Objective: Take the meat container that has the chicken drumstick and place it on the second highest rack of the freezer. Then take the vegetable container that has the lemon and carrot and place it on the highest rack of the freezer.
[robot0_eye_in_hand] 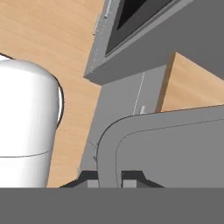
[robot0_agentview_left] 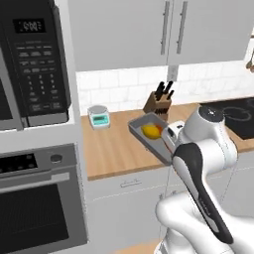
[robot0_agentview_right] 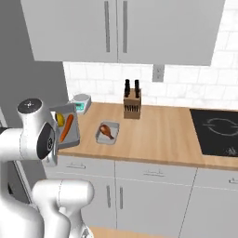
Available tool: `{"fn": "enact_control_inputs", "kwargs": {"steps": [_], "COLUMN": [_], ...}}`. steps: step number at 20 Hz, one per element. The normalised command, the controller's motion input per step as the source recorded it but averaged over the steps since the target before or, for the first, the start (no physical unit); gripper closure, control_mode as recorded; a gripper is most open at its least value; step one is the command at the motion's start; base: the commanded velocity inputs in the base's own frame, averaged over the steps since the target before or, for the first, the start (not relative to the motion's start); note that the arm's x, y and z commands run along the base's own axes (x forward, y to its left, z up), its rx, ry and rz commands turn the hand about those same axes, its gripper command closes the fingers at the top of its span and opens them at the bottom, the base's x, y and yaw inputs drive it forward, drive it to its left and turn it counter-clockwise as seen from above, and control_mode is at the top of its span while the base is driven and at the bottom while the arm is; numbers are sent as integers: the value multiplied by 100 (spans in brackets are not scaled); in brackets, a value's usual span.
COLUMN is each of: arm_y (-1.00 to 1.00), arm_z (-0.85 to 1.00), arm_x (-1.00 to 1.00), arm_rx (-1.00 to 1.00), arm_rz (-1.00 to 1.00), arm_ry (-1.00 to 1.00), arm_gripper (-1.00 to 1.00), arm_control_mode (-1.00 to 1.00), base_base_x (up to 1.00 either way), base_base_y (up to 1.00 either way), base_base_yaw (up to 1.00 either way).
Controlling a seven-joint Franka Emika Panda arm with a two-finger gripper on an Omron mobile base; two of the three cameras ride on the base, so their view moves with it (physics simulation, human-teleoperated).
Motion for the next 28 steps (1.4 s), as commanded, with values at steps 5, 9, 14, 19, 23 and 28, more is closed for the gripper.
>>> {"fn": "enact_control_inputs", "kwargs": {"steps": [5,9,14,19,23,28], "arm_y": [0,0,0,0,0,0], "arm_z": [0,0,0,0,0,0], "arm_x": [0,0,0,0,0,0], "arm_rx": [0,0,0,0,0,0], "arm_rz": [0,0,0,0,0,0], "arm_ry": [0,0,0,0,0,0], "arm_gripper": [100,100,100,100,100,100], "arm_control_mode": [100,100,100,100,100,100], "base_base_x": [19,72,20,-73,-97,-100], "base_base_y": [69,79,28,-9,6,33], "base_base_yaw": [-41,-54,-54,-46,-36,-16]}}
